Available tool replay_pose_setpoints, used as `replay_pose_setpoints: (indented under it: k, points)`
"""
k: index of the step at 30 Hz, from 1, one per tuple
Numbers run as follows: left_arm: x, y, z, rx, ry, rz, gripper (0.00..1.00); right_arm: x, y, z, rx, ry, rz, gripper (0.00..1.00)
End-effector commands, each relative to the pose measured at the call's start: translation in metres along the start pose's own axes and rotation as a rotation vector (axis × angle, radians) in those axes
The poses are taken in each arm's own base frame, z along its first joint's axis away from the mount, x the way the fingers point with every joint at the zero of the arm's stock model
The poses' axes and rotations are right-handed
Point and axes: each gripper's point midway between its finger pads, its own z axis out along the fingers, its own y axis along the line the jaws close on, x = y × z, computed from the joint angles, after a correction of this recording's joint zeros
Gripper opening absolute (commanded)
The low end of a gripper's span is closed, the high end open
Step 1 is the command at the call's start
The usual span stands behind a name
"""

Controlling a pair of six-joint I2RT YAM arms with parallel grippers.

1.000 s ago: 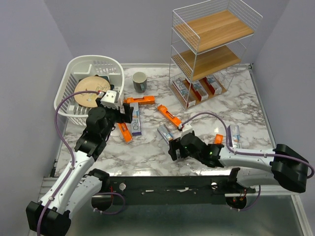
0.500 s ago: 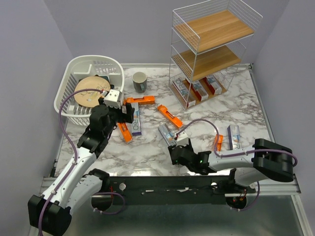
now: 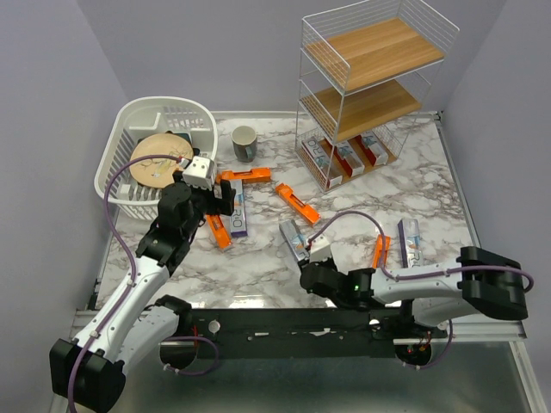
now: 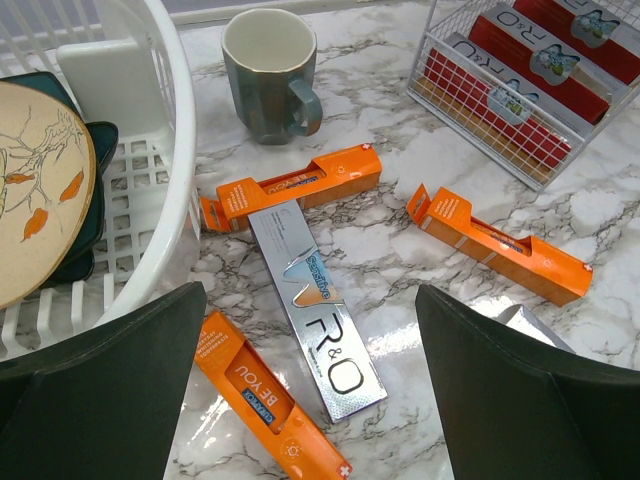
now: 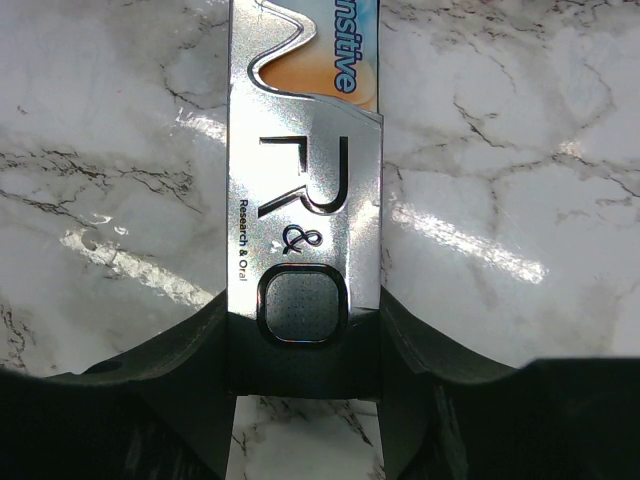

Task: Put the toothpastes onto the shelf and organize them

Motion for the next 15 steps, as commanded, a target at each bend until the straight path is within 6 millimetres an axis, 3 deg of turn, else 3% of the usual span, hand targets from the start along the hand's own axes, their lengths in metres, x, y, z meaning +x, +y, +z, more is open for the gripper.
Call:
replay_pose_setpoints:
  k: [1,8,15]
  points:
    - [-0.014,-0.004,-0.001,0.019,-0.032,0.012,0.99,-0.029,-0.013,-0.025,0.037,-0.052,0.075,0.40]
    - [-0.014,-0.005,0.000,0.026,-0.030,0.008,0.99,-0.058,-0.063,-0.065,0.212,-0.074,0.114,0.40]
    - [-0.013,-0.005,0.000,0.026,-0.027,0.008,0.99,-0.108,-0.101,-0.103,0.221,-0.159,0.196,0.41]
